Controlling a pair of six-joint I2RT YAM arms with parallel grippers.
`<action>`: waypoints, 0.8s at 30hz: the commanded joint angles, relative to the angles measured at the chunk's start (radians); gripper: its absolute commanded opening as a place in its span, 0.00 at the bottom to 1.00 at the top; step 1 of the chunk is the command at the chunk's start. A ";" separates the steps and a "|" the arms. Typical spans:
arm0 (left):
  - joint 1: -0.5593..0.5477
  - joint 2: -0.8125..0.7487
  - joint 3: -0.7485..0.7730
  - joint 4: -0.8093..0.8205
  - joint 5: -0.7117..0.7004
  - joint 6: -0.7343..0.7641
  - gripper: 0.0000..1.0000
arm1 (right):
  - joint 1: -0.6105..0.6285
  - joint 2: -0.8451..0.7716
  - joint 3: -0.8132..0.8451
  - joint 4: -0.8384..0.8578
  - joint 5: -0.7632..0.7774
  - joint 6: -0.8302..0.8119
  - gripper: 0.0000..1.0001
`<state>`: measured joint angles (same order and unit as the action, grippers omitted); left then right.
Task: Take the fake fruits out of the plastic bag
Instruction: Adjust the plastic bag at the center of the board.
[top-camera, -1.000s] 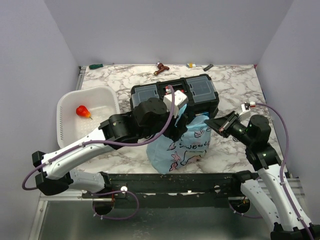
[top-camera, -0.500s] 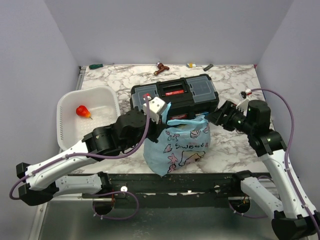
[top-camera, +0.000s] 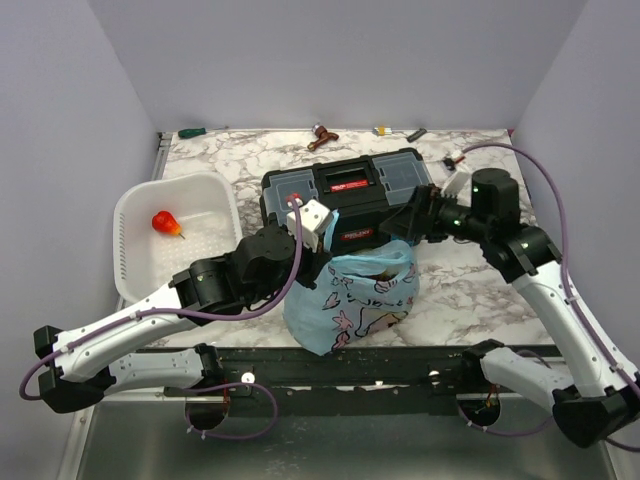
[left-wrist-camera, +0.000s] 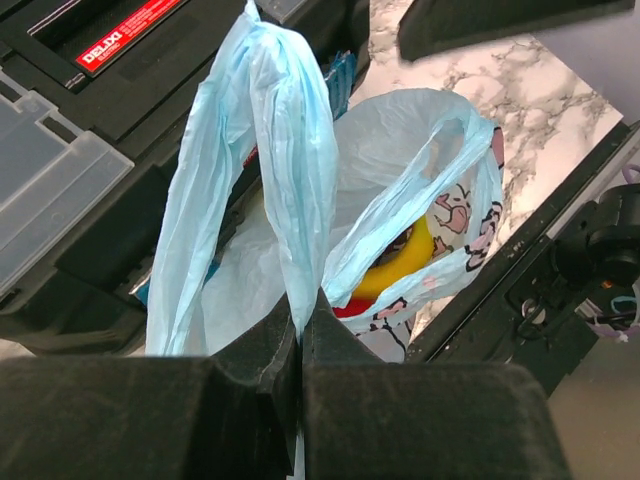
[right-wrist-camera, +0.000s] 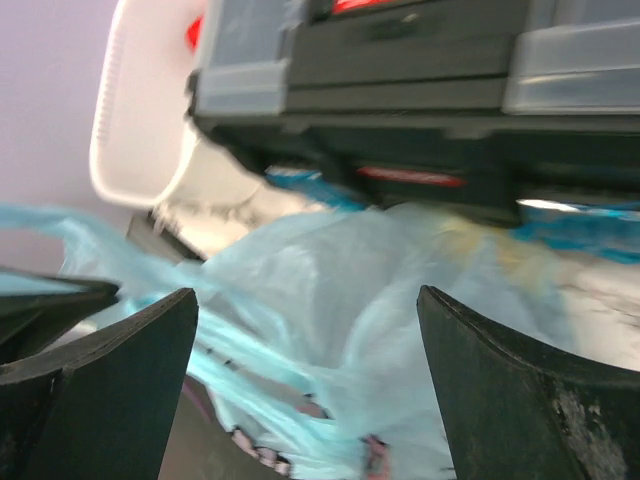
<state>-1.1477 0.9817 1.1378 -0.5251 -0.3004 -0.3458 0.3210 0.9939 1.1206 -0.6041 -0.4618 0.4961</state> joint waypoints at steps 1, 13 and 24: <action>0.001 -0.011 -0.003 -0.008 -0.048 0.011 0.00 | 0.237 0.051 0.060 0.015 0.168 -0.004 0.93; 0.003 -0.013 -0.016 -0.019 -0.056 0.002 0.00 | 0.604 0.099 0.120 0.073 0.471 -0.233 0.95; 0.004 -0.004 -0.013 -0.025 -0.053 -0.011 0.00 | 0.682 0.183 0.082 0.064 0.633 -0.328 0.81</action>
<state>-1.1473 0.9817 1.1282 -0.5335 -0.3302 -0.3466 1.0000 1.1648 1.2251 -0.5423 0.1097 0.2028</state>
